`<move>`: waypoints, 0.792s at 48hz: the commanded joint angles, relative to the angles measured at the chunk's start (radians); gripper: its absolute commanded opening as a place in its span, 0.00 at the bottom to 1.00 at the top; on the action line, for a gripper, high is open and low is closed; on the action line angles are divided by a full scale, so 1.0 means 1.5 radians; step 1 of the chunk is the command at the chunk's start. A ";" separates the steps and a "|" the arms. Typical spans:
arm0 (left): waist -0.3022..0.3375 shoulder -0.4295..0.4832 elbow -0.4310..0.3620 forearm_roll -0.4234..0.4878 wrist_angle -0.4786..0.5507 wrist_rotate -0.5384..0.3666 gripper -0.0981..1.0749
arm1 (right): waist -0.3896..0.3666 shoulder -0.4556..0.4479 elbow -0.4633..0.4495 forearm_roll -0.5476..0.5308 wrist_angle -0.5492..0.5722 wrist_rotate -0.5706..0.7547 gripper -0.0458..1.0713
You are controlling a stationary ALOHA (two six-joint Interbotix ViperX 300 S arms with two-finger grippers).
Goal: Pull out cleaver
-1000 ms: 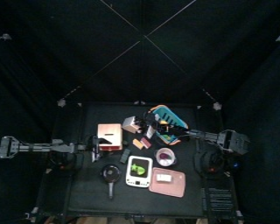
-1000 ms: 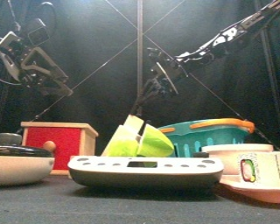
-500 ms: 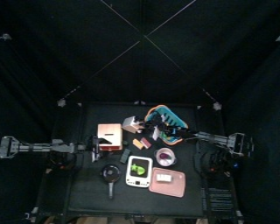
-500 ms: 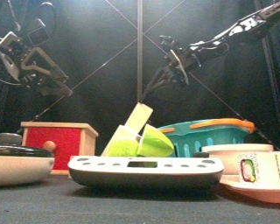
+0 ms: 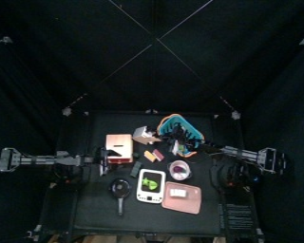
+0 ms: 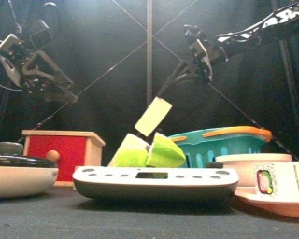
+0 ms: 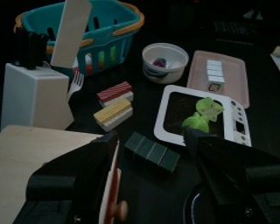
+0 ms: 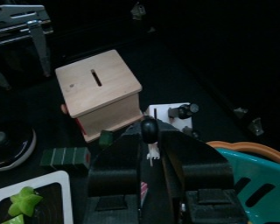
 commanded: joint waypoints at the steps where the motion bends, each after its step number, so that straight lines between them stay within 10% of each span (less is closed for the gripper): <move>1: 0.002 0.000 -0.007 -0.001 -0.003 0.001 0.90 | 0.006 -0.028 -0.003 0.002 -0.004 -0.001 0.40; 38: 0.002 0.000 -0.005 0.000 -0.003 0.001 0.90 | 0.028 -0.043 0.002 0.002 -0.017 -0.001 0.40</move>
